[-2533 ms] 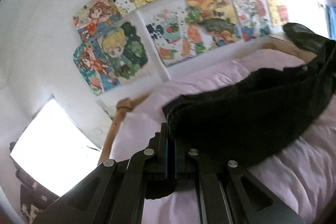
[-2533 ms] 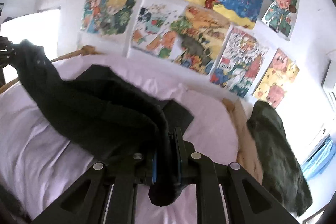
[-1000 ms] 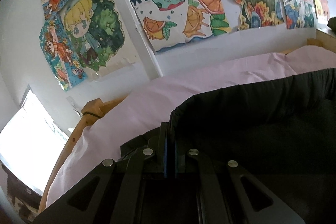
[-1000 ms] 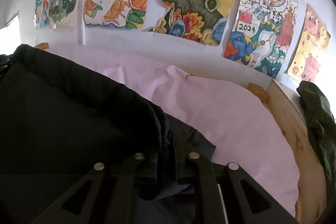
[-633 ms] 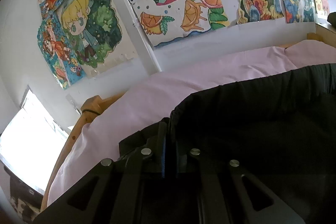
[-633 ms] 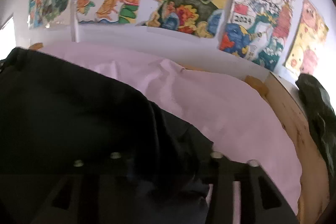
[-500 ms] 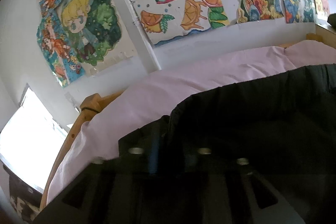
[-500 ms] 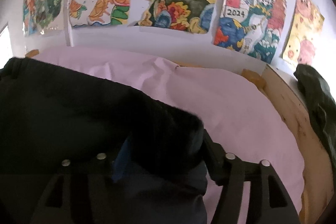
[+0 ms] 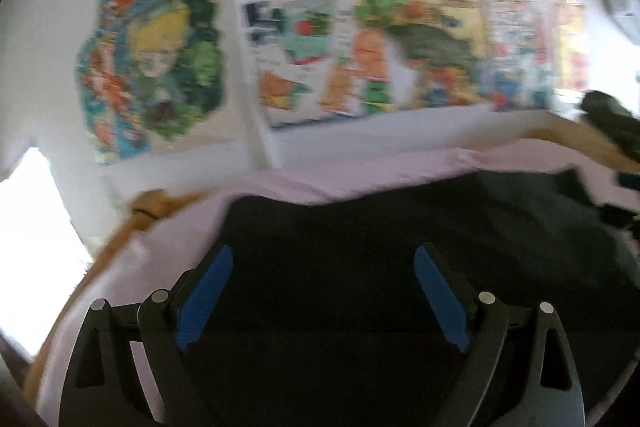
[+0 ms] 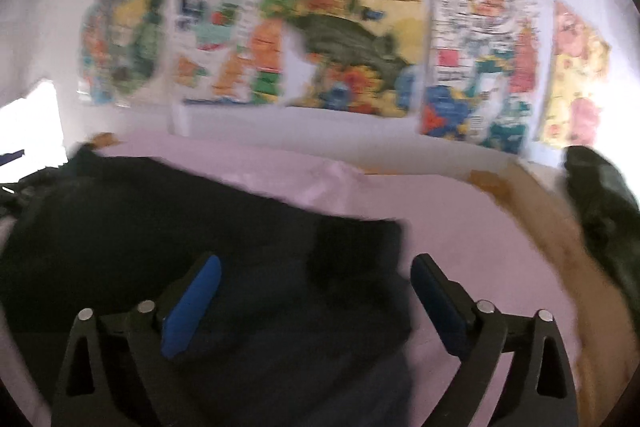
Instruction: Fold large clothes
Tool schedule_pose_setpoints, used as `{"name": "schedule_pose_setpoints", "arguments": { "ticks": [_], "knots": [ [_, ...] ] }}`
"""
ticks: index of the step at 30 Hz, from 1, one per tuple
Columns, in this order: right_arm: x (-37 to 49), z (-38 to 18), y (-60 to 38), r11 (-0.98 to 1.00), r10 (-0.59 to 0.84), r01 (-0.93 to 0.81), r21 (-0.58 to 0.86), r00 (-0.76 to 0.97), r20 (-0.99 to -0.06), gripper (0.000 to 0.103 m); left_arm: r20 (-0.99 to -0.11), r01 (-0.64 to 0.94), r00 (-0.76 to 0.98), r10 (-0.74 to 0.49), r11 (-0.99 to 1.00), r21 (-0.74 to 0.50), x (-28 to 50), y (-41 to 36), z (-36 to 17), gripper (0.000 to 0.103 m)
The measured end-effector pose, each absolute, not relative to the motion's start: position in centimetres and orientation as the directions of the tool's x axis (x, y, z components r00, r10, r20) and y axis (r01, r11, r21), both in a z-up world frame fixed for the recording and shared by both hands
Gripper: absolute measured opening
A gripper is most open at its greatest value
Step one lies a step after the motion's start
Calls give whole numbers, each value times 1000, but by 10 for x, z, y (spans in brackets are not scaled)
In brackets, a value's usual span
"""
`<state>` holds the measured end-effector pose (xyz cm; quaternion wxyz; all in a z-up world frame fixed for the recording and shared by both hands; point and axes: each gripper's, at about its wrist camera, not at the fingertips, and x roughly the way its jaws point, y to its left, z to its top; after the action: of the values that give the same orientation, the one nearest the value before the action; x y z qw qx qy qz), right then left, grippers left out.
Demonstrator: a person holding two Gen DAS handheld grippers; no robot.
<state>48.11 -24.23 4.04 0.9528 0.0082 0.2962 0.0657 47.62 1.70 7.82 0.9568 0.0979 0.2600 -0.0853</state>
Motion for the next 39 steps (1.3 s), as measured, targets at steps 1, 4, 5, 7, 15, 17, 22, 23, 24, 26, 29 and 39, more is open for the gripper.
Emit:
{"name": "schedule_pose_setpoints", "arguments": {
  "ticks": [1, 4, 5, 7, 15, 17, 22, 23, 24, 26, 29, 39],
  "knots": [
    [473, 37, -235, 985, 166, -157, 66, 807, -567, 101, -521, 259, 838, -164, 959, 116, 468, 13, 75, 89],
    [457, 25, -214, 969, 232, -241, 62, 784, -575, 101, -558, 374, 777, -291, 927, 38, 452, 0, 62, 90],
    [455, 20, -206, 964, 236, -262, 40, 781, -578, 101, -571, 391, 762, -305, 920, 30, 451, -4, 56, 90],
    [457, 10, -195, 957, 238, -288, 8, 772, -589, 101, -586, 402, 755, -295, 914, 59, 452, -15, 47, 90],
    [503, 10, -196, 970, 214, -242, 33, 778, -590, 102, -596, 380, 750, -285, 924, 36, 489, -31, 45, 96],
    [516, 10, -195, 972, 209, -234, 36, 773, -599, 102, -603, 361, 743, -289, 933, -2, 503, -28, 44, 96],
    [540, 4, -195, 977, 181, -211, 27, 763, -621, 102, -627, 328, 733, -262, 945, -12, 527, -26, 40, 96],
    [544, 2, -195, 978, 176, -207, 24, 760, -626, 102, -635, 322, 731, -252, 947, -5, 530, -25, 38, 96],
    [550, -1, -196, 979, 168, -201, 21, 754, -635, 102, -641, 317, 727, -245, 948, -3, 533, -24, 37, 96],
    [560, -6, -198, 980, 163, -196, 22, 741, -651, 102, -648, 306, 723, -240, 952, -12, 540, -20, 34, 96],
    [570, -13, -204, 983, 150, -182, 22, 732, -665, 102, -660, 276, 714, -233, 960, -40, 553, -10, 28, 97],
    [604, -49, -226, 970, 239, -185, 156, 641, -730, 103, -719, 223, 651, -243, 967, -125, 592, 16, 4, 101]
  ]
}}
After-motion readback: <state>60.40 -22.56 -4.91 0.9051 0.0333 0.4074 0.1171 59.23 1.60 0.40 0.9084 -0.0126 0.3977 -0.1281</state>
